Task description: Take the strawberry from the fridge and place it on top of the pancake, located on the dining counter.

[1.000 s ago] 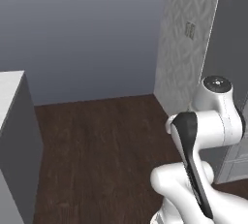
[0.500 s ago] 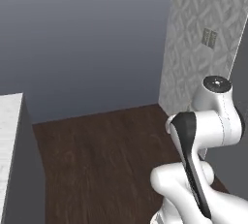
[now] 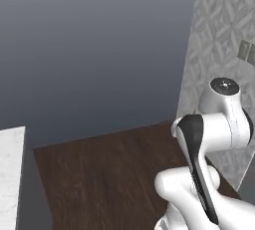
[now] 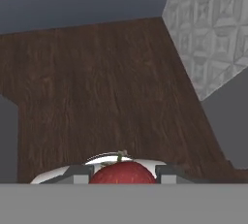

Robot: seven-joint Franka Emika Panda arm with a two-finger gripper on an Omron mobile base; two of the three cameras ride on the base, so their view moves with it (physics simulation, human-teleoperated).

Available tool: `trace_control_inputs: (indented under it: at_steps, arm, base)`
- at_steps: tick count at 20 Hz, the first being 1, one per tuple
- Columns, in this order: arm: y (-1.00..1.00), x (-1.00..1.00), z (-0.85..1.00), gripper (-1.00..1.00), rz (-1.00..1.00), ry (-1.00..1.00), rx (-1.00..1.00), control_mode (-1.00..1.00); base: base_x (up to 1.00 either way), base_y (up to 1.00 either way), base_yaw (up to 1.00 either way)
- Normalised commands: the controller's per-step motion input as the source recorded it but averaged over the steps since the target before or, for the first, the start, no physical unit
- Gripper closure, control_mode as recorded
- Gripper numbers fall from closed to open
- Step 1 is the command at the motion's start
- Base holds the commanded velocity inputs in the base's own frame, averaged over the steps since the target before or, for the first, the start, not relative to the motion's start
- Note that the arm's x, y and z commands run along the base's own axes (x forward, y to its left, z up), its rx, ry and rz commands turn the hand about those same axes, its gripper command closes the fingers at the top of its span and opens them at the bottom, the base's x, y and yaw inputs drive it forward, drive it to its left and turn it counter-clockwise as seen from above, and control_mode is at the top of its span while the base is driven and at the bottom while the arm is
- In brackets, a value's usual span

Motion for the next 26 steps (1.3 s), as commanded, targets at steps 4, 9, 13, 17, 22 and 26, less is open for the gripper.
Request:
trace_control_inputs:
  at_steps: [4, 9, 13, 17, 22, 26]
  arm:
    - [0.0, 0.0, 0.0, 1.0, 0.0, 0.0, 0.0, 1.0]
    - [0.0, 0.0, 0.0, 1.0, 0.0, 0.0, 0.0, 1.0]
    - [0.0, 0.0, 0.0, 1.0, 0.0, 0.0, 0.0, 1.0]
    - [0.0, 0.0, 0.0, 1.0, 0.0, 0.0, 0.0, 1.0]
    - [0.0, 0.0, 0.0, 1.0, 0.0, 0.0, 0.0, 1.0]
    - [0.0, 0.0, 0.0, 1.0, 0.0, 0.0, 0.0, 1.0]
  base:
    - [1.0, 0.75, -0.06]
    - [1.0, 0.34, 0.06]
    - [1.0, -0.01, 0.27]
    - [1.0, -0.12, 0.47]
    - [0.77, -0.31, 0.7]
    - [0.42, -0.27, 0.84]
